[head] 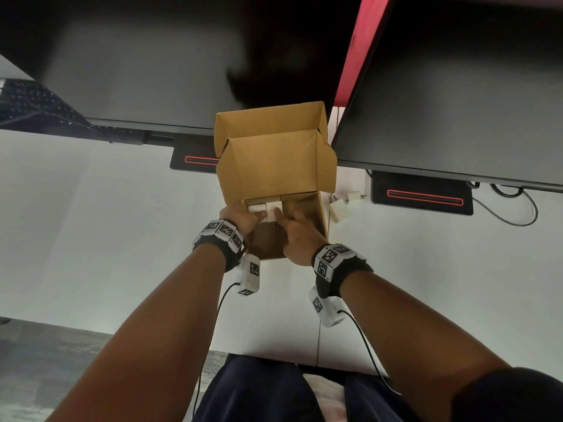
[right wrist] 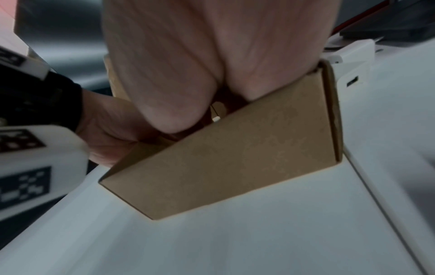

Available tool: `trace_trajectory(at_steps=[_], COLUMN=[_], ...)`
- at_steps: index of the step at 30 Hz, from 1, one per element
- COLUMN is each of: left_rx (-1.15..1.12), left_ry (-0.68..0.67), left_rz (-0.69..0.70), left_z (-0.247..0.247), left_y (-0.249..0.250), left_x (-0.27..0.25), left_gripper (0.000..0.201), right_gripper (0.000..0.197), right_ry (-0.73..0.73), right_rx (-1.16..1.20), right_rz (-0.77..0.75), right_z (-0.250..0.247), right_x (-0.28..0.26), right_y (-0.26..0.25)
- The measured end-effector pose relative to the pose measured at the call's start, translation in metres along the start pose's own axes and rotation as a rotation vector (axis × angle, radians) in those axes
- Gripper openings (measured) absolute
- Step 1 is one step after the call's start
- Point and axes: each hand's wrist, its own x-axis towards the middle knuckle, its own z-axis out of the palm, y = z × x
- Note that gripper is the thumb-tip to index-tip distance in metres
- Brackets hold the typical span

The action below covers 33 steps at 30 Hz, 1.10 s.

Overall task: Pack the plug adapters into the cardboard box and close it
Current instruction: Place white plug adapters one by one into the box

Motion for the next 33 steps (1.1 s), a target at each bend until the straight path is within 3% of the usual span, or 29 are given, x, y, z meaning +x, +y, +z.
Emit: trace_trajectory(at_steps=[4,8,10,14,16,18,20,23,26,31,33], left_rx=[0.01,-0.066,-0.046,0.017,0.037,0.048,0.094,0.203,0.223,0.219,0.221], left_ry=[0.052,0.058,0.052,0.049,0.055,0.053,0.061,0.085,0.061,0.048,0.048], left_rz=[-0.021,-0.066,-0.076,-0.09,-0.098,-0.134,-0.196,-0.269,-0.288,-0.243,-0.237], left_z=[0.002,0.003,0.003,0.003,0.005,0.006,0.008,0.008,0.009,0.008,0.008], left_y=[0.004,0.003,0.003,0.008,0.008,0.006,0.005,0.006,0.005,0.006,0.004], left_x=[-0.006,-0.008,-0.006,-0.005,-0.003,0.0,0.002,0.001,0.002,0.002,0.004], left_gripper=[0.052,0.07,0.068,0.06,0.063,0.073,0.083,0.069,0.076,0.09,0.094], right_gripper=[0.085,0.084,0.08,0.055,0.033,0.013,0.011,0.022,0.026,0.018,0.023], right_ry=[-0.039,-0.078,-0.054,0.172,0.328,0.514,0.624,0.503,0.435,0.508,0.539], right_rx=[0.052,0.181,0.217,0.36,0.367,0.295,0.131,-0.159,-0.294,-0.272,-0.195], right_rz=[0.011,0.014,0.014,-0.131,-0.157,-0.11,-0.01,0.142,0.168,0.176,0.179], right_z=[-0.007,-0.018,-0.022,-0.033,-0.042,-0.05,-0.056,-0.054,-0.046,-0.032,-0.029], right_x=[-0.001,-0.007,-0.011,-0.022,-0.029,-0.032,-0.027,-0.017,-0.013,-0.02,-0.027], right_y=[-0.003,-0.005,-0.005,0.0,0.013,0.034,0.055,0.068,0.069,0.068,0.07])
